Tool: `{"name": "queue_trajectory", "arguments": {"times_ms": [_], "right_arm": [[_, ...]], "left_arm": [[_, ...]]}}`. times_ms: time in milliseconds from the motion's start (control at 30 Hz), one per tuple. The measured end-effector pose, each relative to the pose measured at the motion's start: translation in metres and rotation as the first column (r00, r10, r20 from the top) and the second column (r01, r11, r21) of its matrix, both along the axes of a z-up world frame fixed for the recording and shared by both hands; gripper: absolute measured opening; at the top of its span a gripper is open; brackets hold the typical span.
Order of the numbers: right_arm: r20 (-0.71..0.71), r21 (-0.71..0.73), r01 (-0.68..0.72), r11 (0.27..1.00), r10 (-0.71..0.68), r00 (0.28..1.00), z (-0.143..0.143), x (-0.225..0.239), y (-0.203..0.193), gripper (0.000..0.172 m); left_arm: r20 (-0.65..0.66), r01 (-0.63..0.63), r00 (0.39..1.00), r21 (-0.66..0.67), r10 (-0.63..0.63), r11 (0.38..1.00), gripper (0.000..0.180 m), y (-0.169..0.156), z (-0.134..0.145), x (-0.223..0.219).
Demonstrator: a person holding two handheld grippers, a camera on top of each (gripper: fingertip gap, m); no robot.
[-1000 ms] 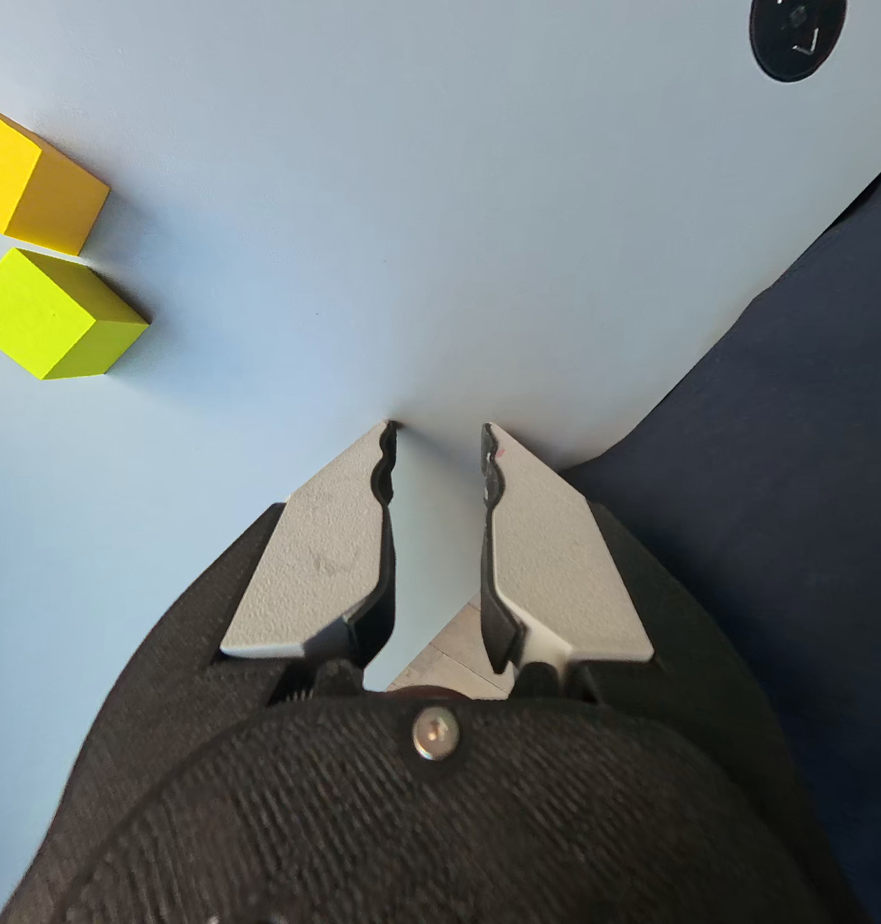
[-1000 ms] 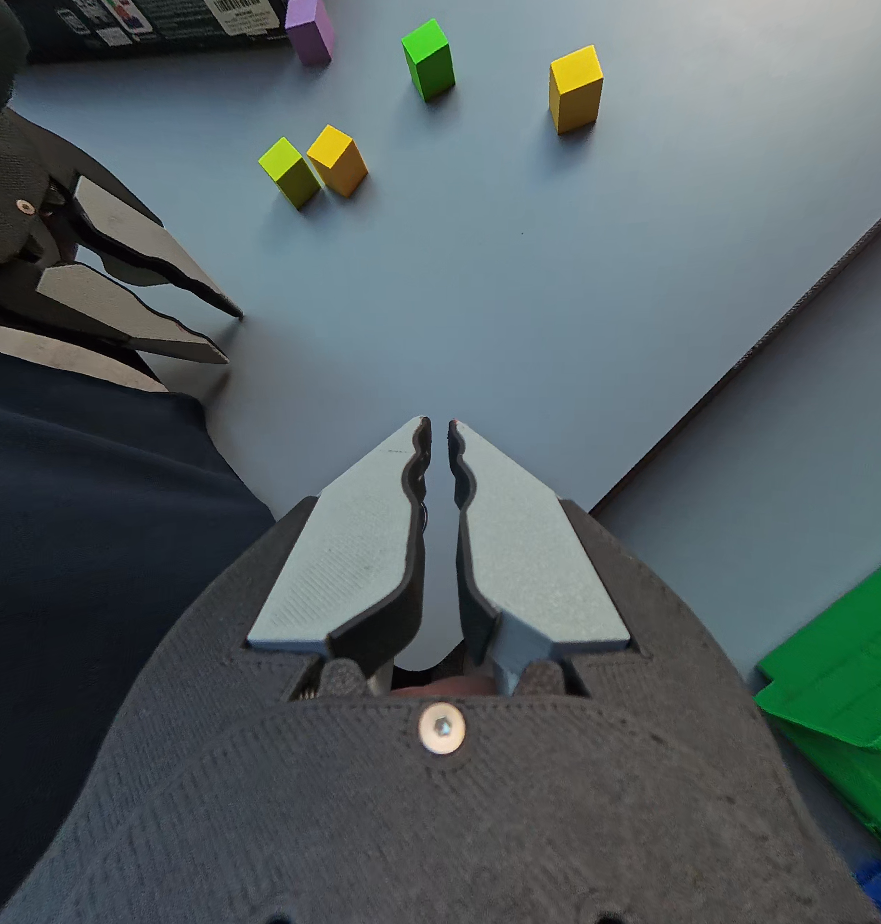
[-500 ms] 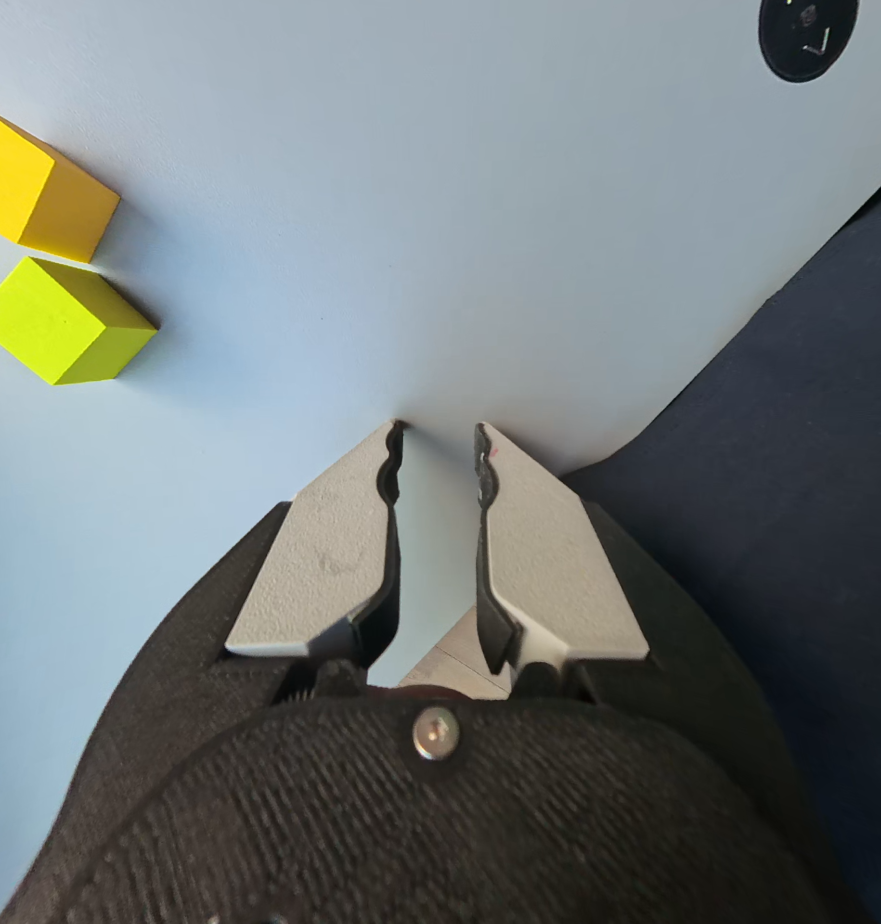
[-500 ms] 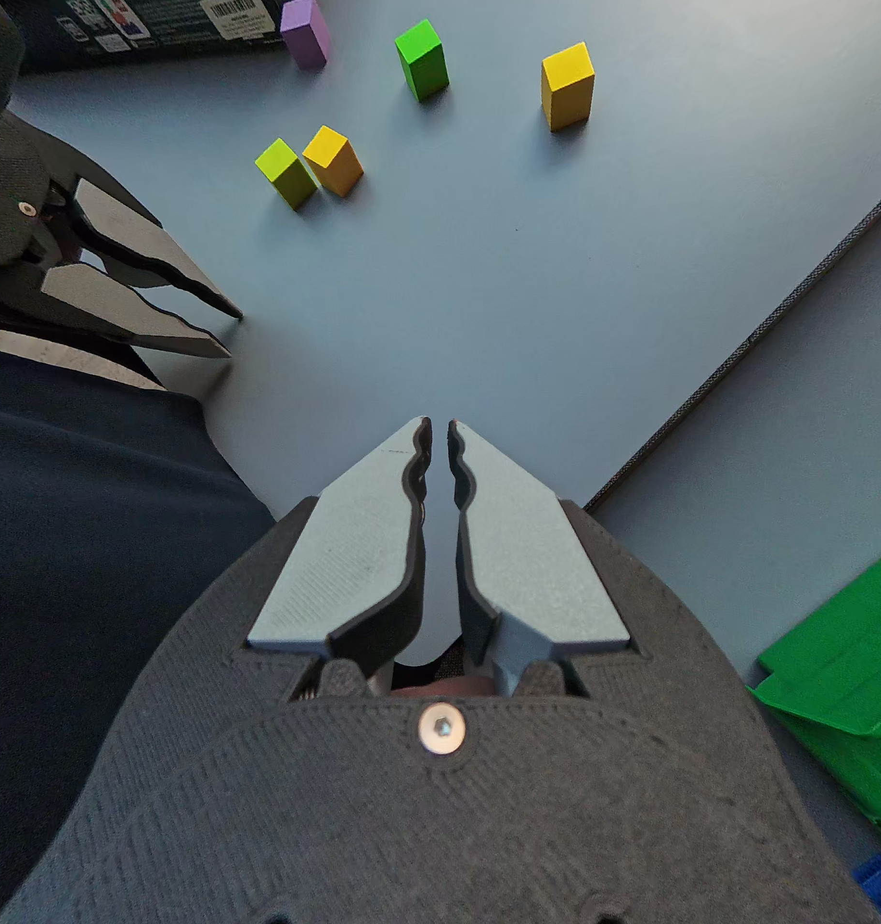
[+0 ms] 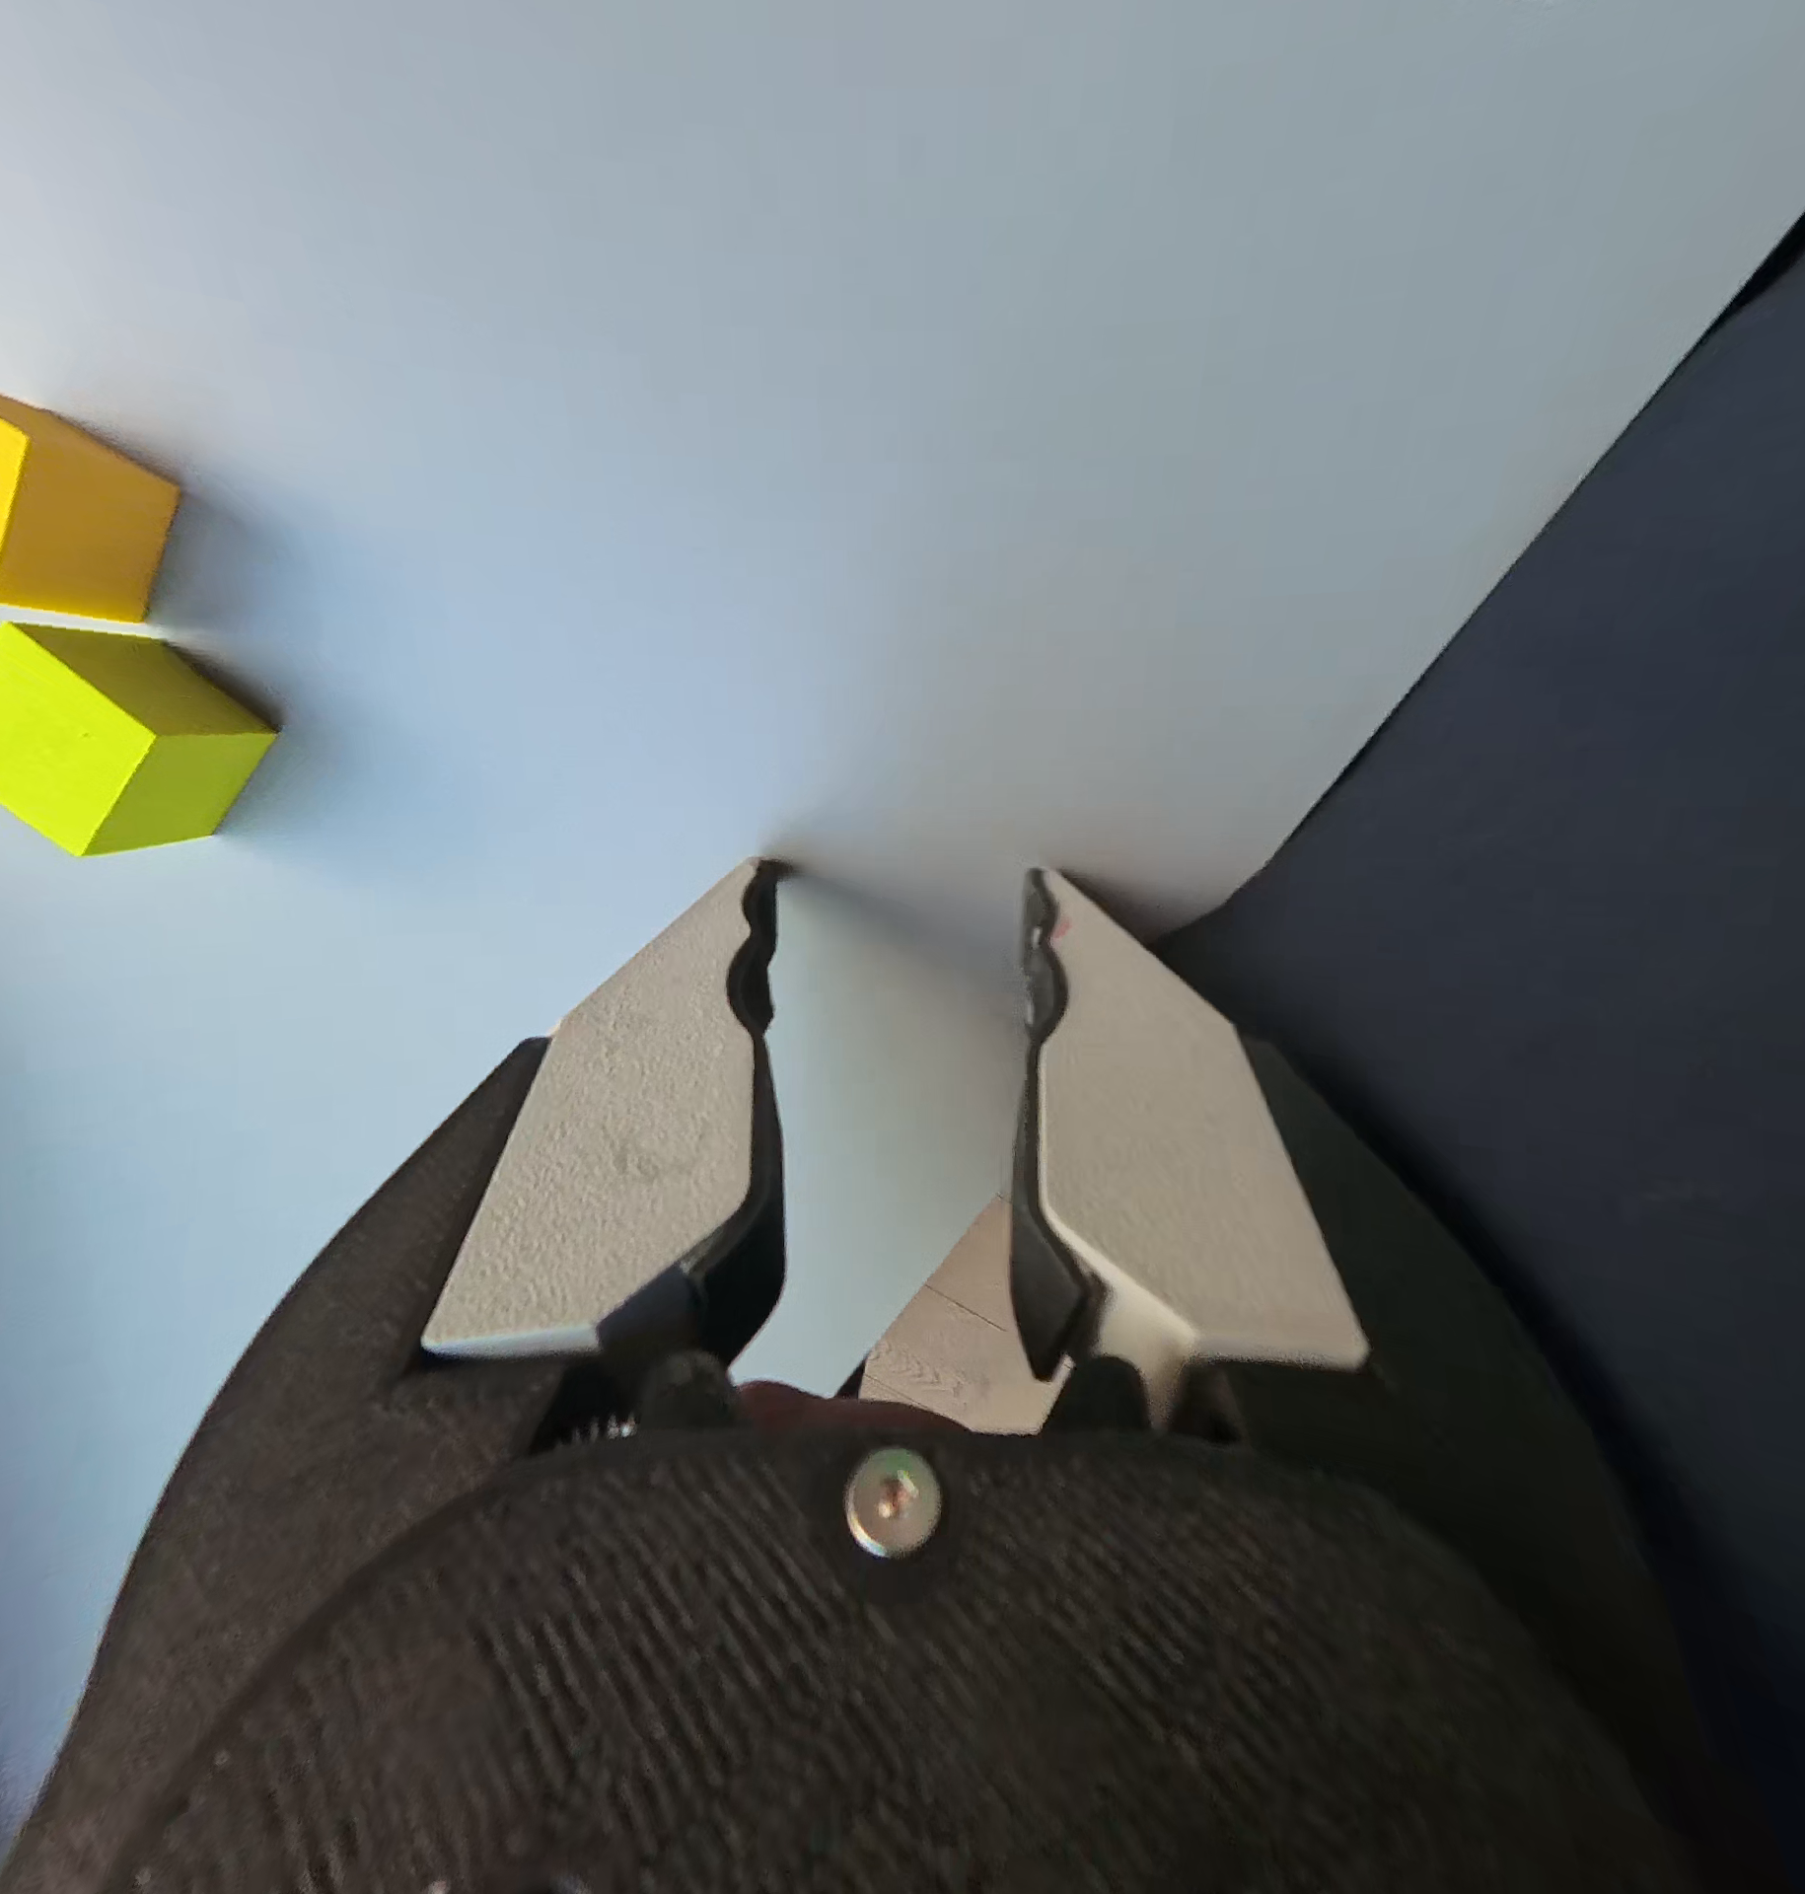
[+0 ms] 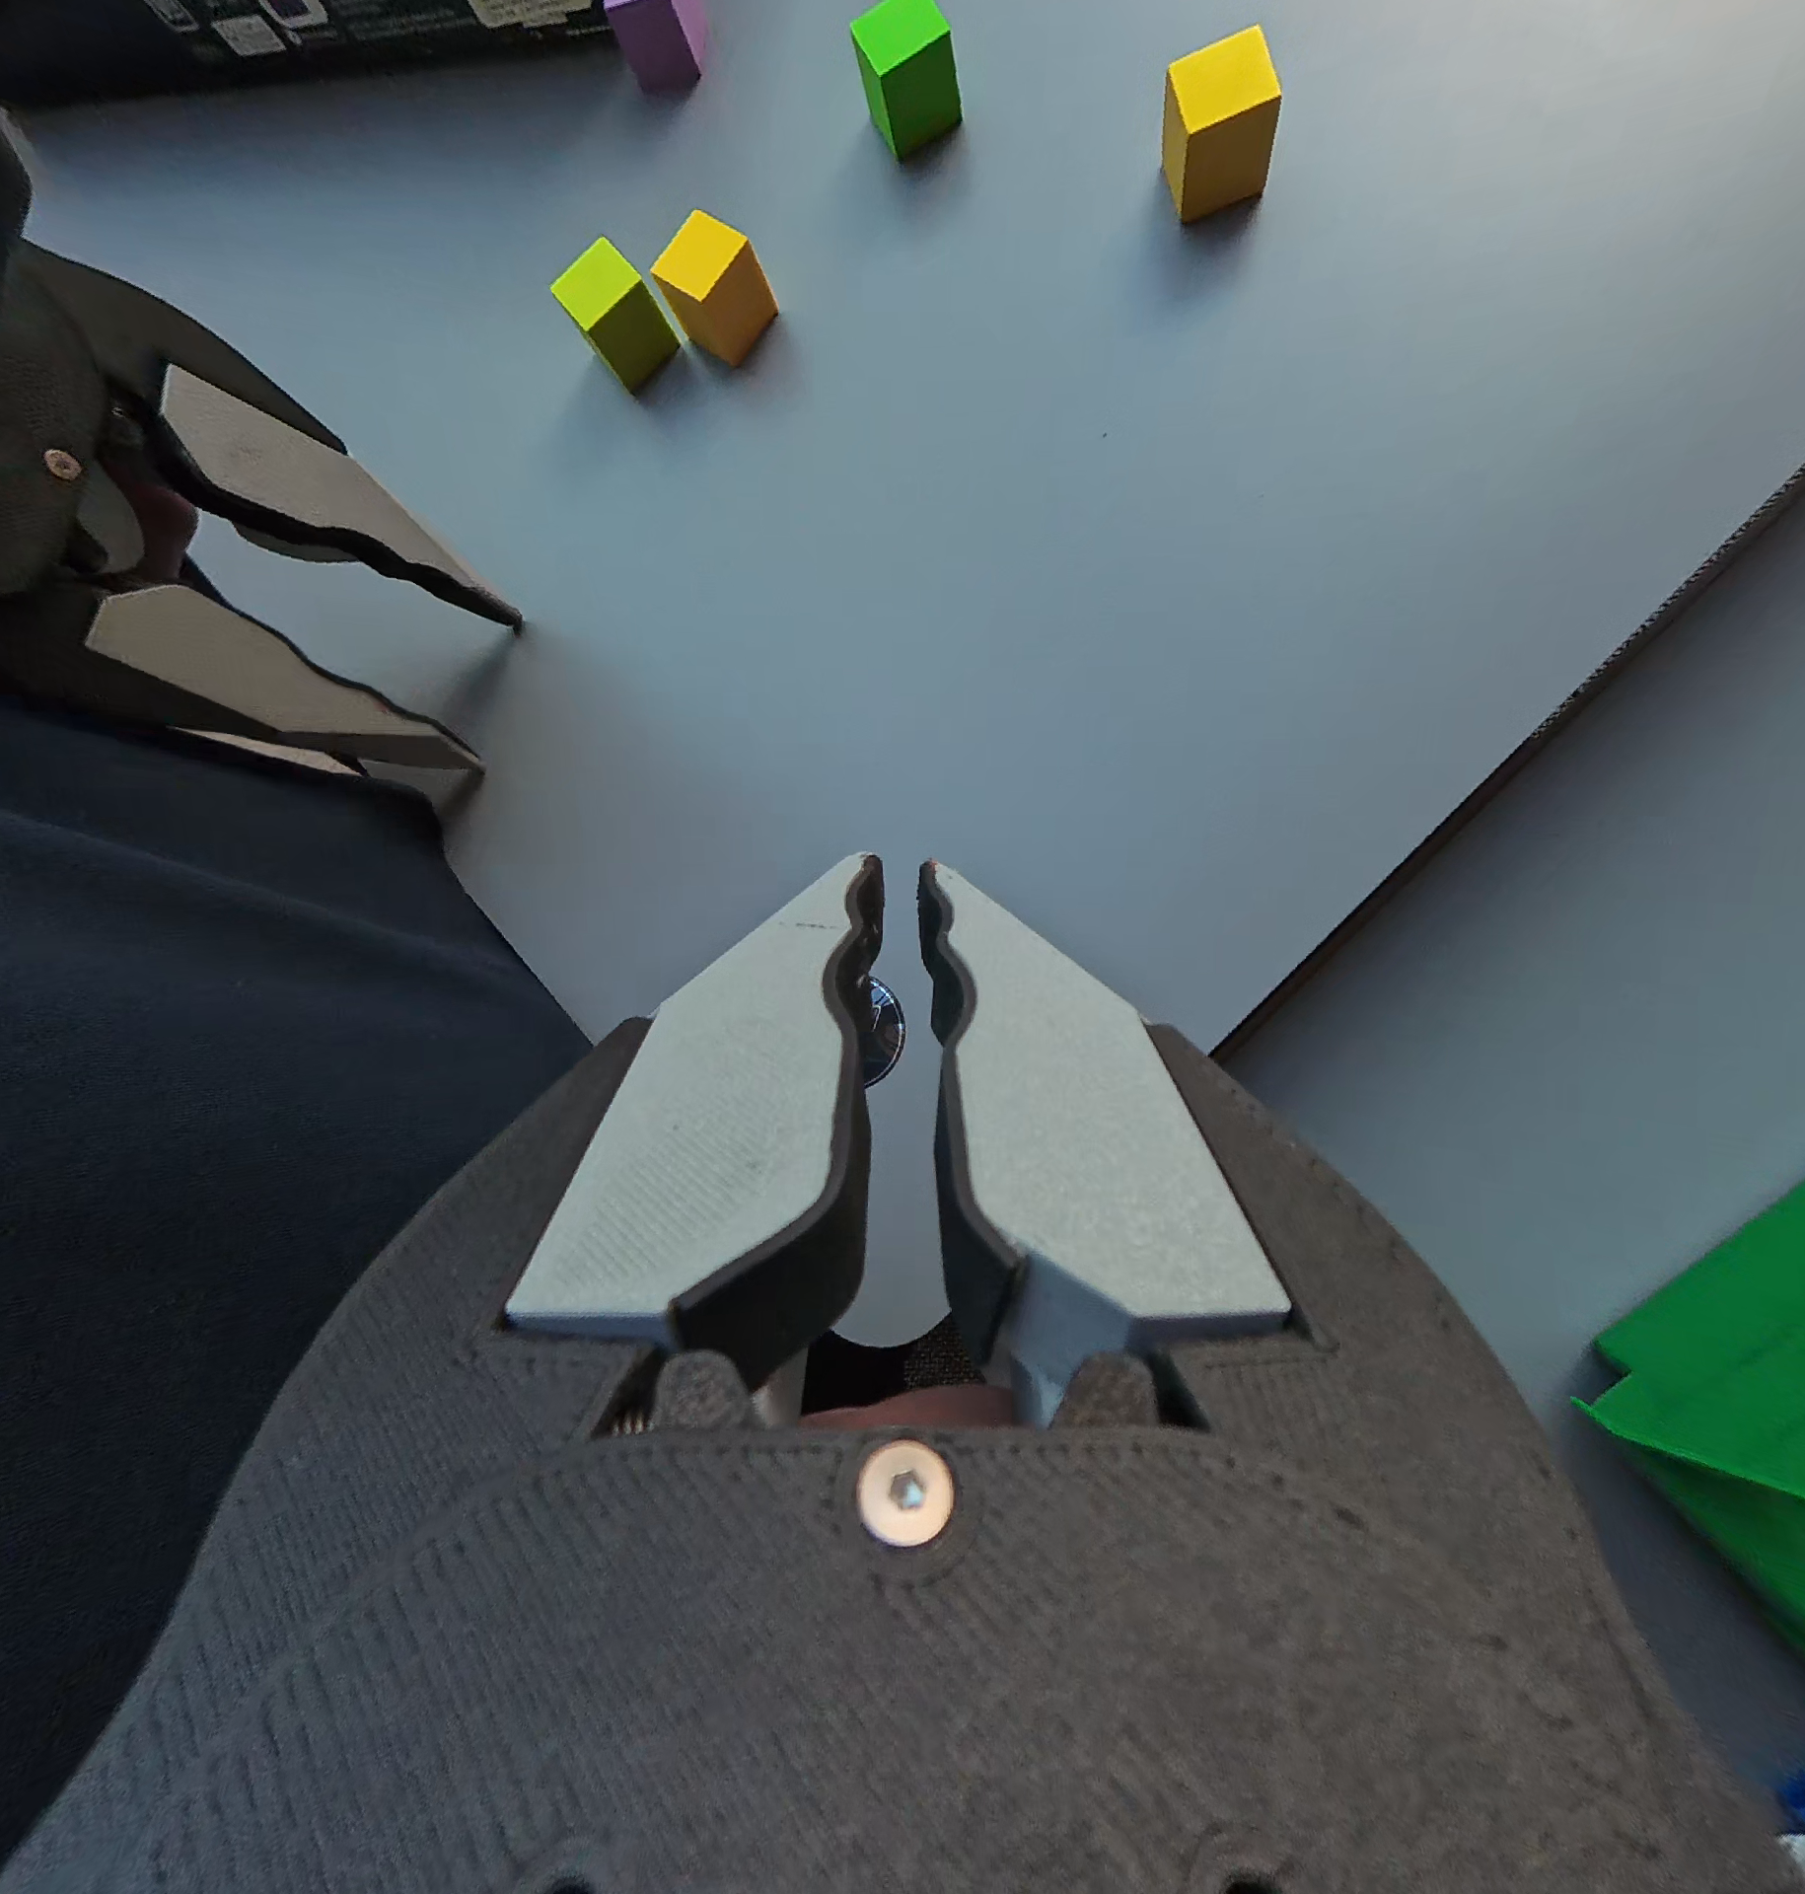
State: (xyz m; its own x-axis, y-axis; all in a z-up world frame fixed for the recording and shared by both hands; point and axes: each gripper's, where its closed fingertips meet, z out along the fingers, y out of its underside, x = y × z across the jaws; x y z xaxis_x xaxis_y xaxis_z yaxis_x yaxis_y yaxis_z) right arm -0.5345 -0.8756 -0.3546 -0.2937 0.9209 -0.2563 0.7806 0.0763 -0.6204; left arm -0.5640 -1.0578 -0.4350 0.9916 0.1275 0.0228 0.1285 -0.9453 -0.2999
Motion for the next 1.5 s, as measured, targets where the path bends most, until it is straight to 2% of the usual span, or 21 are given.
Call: {"name": "queue_trajectory", "arguments": {"times_ms": [67, 200, 567, 633, 700, 767, 800, 933, 1033, 1200, 1333, 1500], "right_arm": [[-0.001, -0.002, 0.002, 1.0, -0.002, 1.0, 0.0, 0.0, 0.0, 0.004], [-0.001, -0.005, 0.008, 1.0, -0.008, 1.0, 0.0, 0.002, 0.001, 0.004], [0.002, -0.012, 0.003, 1.0, -0.003, 1.0, -0.001, 0.006, 0.0, 0.004], [0.001, -0.009, -0.001, 1.0, 0.001, 1.0, -0.001, 0.006, 0.001, 0.004], [0.001, -0.005, -0.004, 1.0, 0.004, 1.0, 0.0, 0.007, 0.002, 0.004], [0.002, -0.002, -0.005, 1.0, 0.005, 1.0, -0.001, 0.007, 0.003, 0.004], [0.003, 0.002, -0.006, 1.0, 0.006, 1.0, -0.001, 0.006, 0.004, 0.004], [-0.006, 0.008, -0.01, 1.0, 0.01, 1.0, 0.003, 0.004, 0.007, 0.004], [-0.001, 0.001, -0.011, 1.0, 0.011, 1.0, 0.001, 0.004, 0.007, 0.004], [0.014, -0.002, -0.03, 1.0, 0.03, 0.999, -0.005, 0.007, 0.001, 0.004], [0.011, 0.0, -0.038, 0.999, 0.038, 0.999, -0.005, 0.006, 0.0, 0.004], [0.015, -0.013, -0.016, 1.0, 0.016, 1.0, -0.007, 0.008, 0.004, 0.004]], "left_arm": [[0.02, 0.013, 1.0, -0.006, -0.013, 1.0, 0.058, 0.0, 0.0, 0.005], [-0.005, 0.06, 0.998, -0.027, -0.06, 0.998, 0.065, -0.001, -0.001, 0.01], [-0.003, 0.058, 0.998, -0.037, -0.058, 0.998, 0.066, 0.0, -0.001, 0.01], [0.008, 0.051, 0.999, -0.035, -0.051, 0.998, 0.032, 0.001, 0.003, 0.009], [0.001, 0.013, 1.0, 0.038, -0.013, 0.999, 0.025, 0.009, 0.014, 0.005], [-0.035, -0.015, 0.999, 0.061, 0.017, 0.998, 0.004, 0.011, 0.021, -0.006], [-0.076, -0.027, 0.997, 0.062, 0.031, 0.998, 0.0, 0.009, 0.023, -0.016], [-0.134, -0.088, 0.987, 0.036, 0.093, 0.995, 0.0, -0.002, 0.025, -0.045], [-0.145, -0.188, 0.971, 0.023, 0.189, 0.982, 0.022, -0.014, 0.026, -0.069], [-0.15, -0.309, 0.941, -0.015, 0.303, 0.951, 0.036, -0.032, 0.023, -0.102], [-0.156, -0.338, 0.93, -0.001, 0.333, 0.941, 0.04, -0.031, 0.026, -0.124], [-0.086, -0.335, 0.938, 0.009, 0.335, 0.942, 0.046, -0.008, 0.023, -0.134]]}}
